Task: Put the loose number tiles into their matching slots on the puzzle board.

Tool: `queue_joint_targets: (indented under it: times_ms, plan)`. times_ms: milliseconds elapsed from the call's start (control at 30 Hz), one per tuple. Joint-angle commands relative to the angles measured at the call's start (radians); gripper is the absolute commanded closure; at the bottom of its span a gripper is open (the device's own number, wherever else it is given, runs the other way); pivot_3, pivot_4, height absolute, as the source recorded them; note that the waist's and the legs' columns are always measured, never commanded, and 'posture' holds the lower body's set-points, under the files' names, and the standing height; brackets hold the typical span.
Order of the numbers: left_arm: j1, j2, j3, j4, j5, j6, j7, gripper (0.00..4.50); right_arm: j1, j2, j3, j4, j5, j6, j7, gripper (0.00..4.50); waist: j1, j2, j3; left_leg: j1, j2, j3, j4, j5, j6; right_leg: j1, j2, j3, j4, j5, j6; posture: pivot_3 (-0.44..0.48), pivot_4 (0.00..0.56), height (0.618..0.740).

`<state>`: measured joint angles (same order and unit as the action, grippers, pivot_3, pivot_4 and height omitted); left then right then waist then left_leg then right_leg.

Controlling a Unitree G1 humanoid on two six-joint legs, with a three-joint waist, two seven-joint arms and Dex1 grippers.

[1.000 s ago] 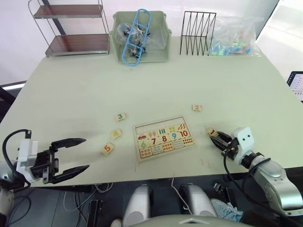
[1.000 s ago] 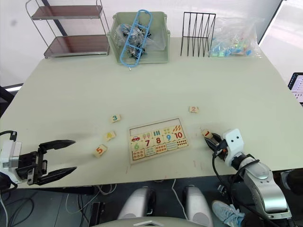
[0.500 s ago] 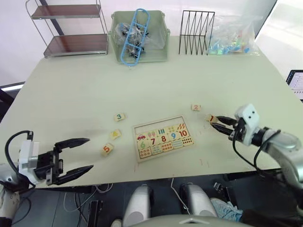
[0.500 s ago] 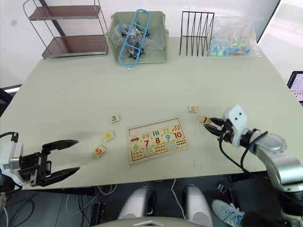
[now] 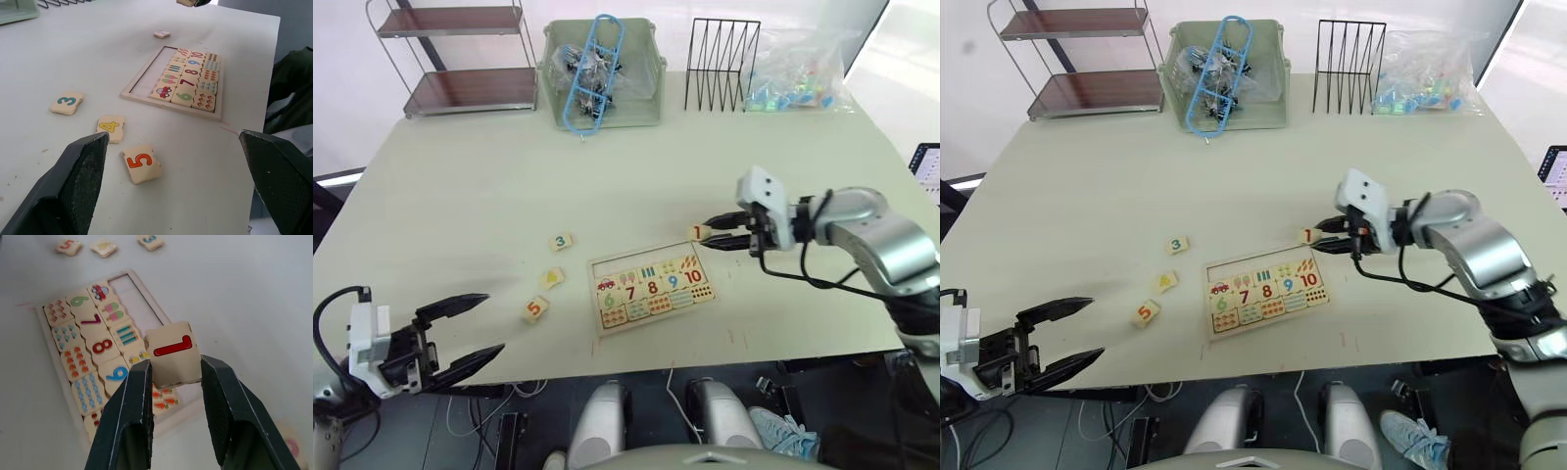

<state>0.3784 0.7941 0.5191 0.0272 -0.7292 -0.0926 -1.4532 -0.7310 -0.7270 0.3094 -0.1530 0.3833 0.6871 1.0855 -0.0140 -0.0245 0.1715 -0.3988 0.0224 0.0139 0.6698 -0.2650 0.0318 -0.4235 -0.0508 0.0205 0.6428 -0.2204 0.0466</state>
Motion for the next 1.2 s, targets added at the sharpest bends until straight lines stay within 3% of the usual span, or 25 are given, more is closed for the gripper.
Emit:
queue_joint_targets:
  times_ms: [33,567,1200]
  plan:
    - [0.028,-0.02,0.046,-0.043,0.004,-0.001,0.021,0.0,-0.099,0.046,0.063,0.03,-0.061,-0.026,0.034,3.63,-0.001,0.0,0.0,0.0,0.0,0.0,0.0,0.0,0.0,0.0,0.0,0.0,0.0,0.0,0.0,0.0,0.15,0.74]
    - [0.052,-0.047,0.059,-0.063,0.024,-0.002,0.02,0.0,-0.397,0.286,0.304,0.225,-0.269,0.043,0.063,3.63,-0.004,0.001,0.0,-0.001,0.0,0.0,-0.001,0.0,0.0,-0.002,0.0,-0.001,0.001,0.0,-0.001,0.0,0.15,0.74]
    - [0.054,-0.047,0.064,-0.073,0.015,0.014,0.019,0.0,-0.494,0.54,0.435,0.433,-0.42,0.033,0.098,3.63,-0.024,0.001,0.001,-0.001,0.0,-0.001,-0.001,0.0,-0.001,-0.003,-0.001,-0.001,0.002,0.001,-0.001,0.0,0.15,0.74]
